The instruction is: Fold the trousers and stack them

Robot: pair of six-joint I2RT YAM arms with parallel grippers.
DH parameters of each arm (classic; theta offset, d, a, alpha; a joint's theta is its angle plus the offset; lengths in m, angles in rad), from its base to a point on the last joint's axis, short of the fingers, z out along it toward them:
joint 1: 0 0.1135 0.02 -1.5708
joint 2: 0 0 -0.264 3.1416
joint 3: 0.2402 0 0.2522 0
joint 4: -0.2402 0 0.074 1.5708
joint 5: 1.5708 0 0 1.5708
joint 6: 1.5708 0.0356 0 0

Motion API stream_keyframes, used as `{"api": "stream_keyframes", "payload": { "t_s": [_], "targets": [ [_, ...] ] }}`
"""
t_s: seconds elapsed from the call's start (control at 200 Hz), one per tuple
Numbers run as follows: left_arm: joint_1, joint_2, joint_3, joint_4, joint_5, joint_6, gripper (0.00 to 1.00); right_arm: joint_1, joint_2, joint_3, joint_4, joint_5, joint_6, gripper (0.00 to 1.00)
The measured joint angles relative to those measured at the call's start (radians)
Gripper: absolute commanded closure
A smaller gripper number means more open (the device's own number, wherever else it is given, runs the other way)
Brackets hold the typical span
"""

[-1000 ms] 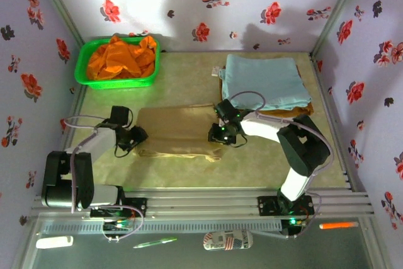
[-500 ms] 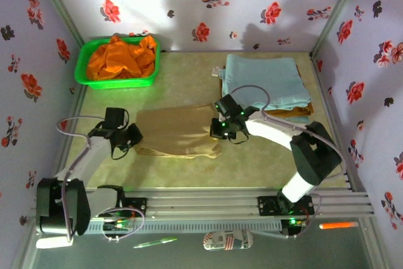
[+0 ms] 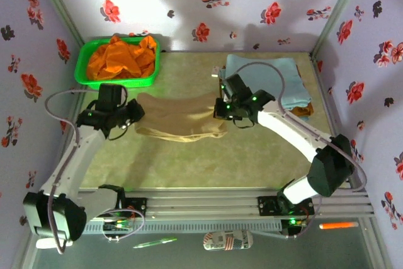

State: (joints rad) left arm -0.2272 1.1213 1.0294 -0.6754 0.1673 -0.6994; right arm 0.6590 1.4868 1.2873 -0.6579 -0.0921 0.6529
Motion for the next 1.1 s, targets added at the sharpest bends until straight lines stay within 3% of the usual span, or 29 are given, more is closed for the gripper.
{"api": "stream_keyframes", "payload": {
  "t_s": [0.13,0.4,0.78,0.97,1.1],
  "targets": [
    [-0.058,0.122,0.199,-0.006,-0.016,0.004,1.0,-0.092,0.0,0.133,-0.058,0.013,-0.041,1.0],
    [-0.237,0.478,0.683,0.074,-0.053,0.045,1.0,-0.377,0.048,0.411,-0.122,0.014,-0.114,1.0],
    [-0.454,1.074,1.306,0.113,-0.074,0.071,1.0,-0.802,0.187,0.52,-0.169,-0.072,-0.138,1.0],
    [-0.511,1.201,1.369,0.116,-0.065,0.044,1.0,-0.944,0.208,0.471,-0.17,-0.144,-0.153,1.0],
    [-0.518,1.201,1.27,0.173,-0.062,0.029,1.0,-0.969,0.232,0.341,-0.148,-0.172,-0.156,1.0]
  ]
}}
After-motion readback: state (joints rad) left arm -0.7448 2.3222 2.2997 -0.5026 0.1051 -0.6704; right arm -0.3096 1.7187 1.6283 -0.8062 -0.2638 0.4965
